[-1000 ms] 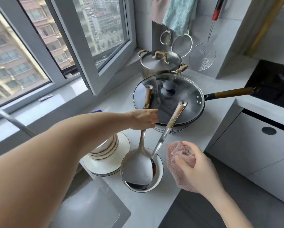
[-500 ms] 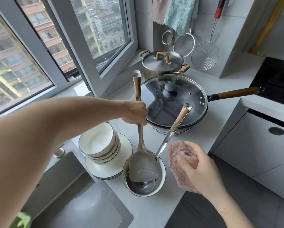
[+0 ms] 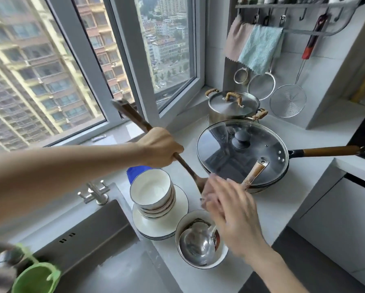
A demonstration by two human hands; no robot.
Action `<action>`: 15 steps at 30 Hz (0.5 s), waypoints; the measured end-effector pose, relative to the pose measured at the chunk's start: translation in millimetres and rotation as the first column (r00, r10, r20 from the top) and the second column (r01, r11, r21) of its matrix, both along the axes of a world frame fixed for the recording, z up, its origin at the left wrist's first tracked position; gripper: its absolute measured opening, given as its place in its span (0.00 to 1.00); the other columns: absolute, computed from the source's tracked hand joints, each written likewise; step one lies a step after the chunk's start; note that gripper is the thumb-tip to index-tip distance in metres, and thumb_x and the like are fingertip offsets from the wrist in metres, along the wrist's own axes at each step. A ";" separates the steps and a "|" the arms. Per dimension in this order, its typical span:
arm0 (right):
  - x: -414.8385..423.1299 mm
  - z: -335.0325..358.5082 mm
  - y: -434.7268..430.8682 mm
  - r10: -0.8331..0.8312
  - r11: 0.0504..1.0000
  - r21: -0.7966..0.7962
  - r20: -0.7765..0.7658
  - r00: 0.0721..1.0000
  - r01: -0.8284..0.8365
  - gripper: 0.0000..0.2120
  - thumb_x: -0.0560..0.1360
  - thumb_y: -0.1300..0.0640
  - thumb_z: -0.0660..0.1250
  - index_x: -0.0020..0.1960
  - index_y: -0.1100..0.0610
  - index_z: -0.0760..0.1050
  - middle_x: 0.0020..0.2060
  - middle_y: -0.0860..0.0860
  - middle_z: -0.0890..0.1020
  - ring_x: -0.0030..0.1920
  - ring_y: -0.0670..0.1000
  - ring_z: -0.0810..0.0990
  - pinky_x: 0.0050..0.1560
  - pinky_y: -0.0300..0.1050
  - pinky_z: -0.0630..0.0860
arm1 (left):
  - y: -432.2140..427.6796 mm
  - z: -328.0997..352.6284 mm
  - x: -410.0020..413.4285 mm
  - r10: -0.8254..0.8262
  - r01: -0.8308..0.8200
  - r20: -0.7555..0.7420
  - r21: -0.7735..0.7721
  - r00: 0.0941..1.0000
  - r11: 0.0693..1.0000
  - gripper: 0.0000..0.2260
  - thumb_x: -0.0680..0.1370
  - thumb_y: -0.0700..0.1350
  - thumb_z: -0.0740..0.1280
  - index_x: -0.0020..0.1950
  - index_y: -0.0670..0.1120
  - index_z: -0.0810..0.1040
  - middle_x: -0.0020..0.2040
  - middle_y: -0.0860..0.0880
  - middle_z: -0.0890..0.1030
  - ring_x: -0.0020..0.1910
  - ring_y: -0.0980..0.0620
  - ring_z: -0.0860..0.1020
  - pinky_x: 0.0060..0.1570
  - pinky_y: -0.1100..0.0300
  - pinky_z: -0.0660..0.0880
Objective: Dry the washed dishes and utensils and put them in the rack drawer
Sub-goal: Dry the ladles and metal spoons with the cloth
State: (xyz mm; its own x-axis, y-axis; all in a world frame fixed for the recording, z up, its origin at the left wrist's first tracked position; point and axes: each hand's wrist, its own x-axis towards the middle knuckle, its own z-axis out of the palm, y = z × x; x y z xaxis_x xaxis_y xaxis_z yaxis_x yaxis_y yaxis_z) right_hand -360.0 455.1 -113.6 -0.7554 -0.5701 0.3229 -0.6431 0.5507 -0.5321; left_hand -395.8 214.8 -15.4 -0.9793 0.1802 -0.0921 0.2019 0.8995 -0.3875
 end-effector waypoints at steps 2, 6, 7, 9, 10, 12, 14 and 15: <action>5.6 -10.3 -28.9 0.114 0.982 0.168 -0.136 0.984 -0.090 0.24 0.79 0.42 0.48 0.68 0.51 0.71 0.69 0.51 0.72 0.70 0.58 0.67 0.66 0.60 0.58 | -1.7 8.0 27.8 0.094 -0.087 -0.149 0.057 0.984 0.995 0.05 0.73 0.44 0.61 0.40 0.47 0.75 0.35 0.48 0.79 0.40 0.45 0.77 0.36 0.58 0.66; -2.6 -1.5 -59.9 0.192 0.973 0.169 -0.219 0.957 -0.156 0.26 0.81 0.43 0.46 0.72 0.55 0.67 0.72 0.51 0.68 0.73 0.54 0.65 0.70 0.61 0.55 | -19.7 15.3 81.6 0.312 -0.222 -0.349 0.275 0.884 0.935 0.05 0.67 0.42 0.59 0.33 0.47 0.73 0.27 0.49 0.74 0.32 0.44 0.71 0.32 0.58 0.60; -4.8 5.4 -65.0 0.192 0.976 0.142 -0.232 0.954 -0.162 0.27 0.81 0.43 0.45 0.72 0.55 0.67 0.71 0.50 0.69 0.72 0.53 0.66 0.70 0.59 0.55 | -25.6 17.5 92.6 0.349 -0.239 -0.390 0.304 0.852 0.922 0.06 0.67 0.43 0.58 0.33 0.46 0.74 0.27 0.48 0.75 0.31 0.45 0.69 0.32 0.58 0.60; -3.9 20.3 -73.9 0.170 0.985 0.080 -0.223 0.960 -0.155 0.29 0.82 0.41 0.42 0.71 0.56 0.68 0.69 0.49 0.72 0.71 0.49 0.67 0.70 0.56 0.55 | -32.8 21.1 113.5 0.390 -0.275 -0.430 0.307 0.814 0.911 0.05 0.68 0.42 0.61 0.34 0.46 0.76 0.28 0.47 0.76 0.31 0.45 0.68 0.31 0.59 0.59; -2.5 24.8 -77.2 0.145 0.989 0.039 -0.231 0.962 -0.140 0.29 0.81 0.41 0.42 0.70 0.55 0.69 0.68 0.49 0.73 0.71 0.48 0.67 0.71 0.55 0.55 | -34.4 23.4 123.3 0.402 -0.284 -0.448 0.309 0.799 0.908 0.04 0.67 0.41 0.62 0.34 0.46 0.76 0.27 0.47 0.76 0.30 0.44 0.68 0.30 0.59 0.58; 1.6 31.4 -80.5 0.090 0.994 -0.036 -0.257 0.962 -0.103 0.28 0.81 0.41 0.44 0.70 0.54 0.69 0.69 0.48 0.72 0.72 0.46 0.65 0.74 0.52 0.55 | -36.3 29.4 141.4 0.422 -0.298 -0.486 0.313 0.766 0.902 0.04 0.66 0.41 0.63 0.32 0.47 0.75 0.26 0.48 0.76 0.29 0.44 0.69 0.28 0.60 0.54; 3.8 39.8 -82.4 0.053 0.991 -0.108 -0.183 0.982 -0.074 0.28 0.80 0.39 0.45 0.71 0.52 0.68 0.71 0.46 0.67 0.72 0.43 0.61 0.74 0.48 0.54 | -35.8 35.5 158.8 0.471 -0.355 -0.477 0.316 0.742 0.880 0.05 0.67 0.42 0.62 0.34 0.47 0.76 0.28 0.48 0.77 0.31 0.45 0.70 0.27 0.61 0.53; 4.9 44.6 -83.7 0.053 0.984 -0.166 -0.081 0.995 -0.066 0.28 0.80 0.39 0.47 0.71 0.52 0.69 0.70 0.45 0.68 0.72 0.44 0.62 0.73 0.45 0.56 | -34.8 37.8 167.3 0.507 -0.403 -0.449 0.311 0.736 0.861 0.05 0.69 0.42 0.62 0.36 0.47 0.77 0.30 0.49 0.78 0.33 0.45 0.71 0.27 0.60 0.55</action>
State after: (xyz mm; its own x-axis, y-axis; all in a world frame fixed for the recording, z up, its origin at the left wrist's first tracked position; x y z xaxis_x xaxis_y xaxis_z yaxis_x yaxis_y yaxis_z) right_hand -355.1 371.4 -68.9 -0.6912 -0.5463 0.4731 -0.7143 0.4171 -0.5619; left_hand -228.5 180.0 22.4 -0.8432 -0.3367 0.4191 -0.4247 0.8952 -0.1351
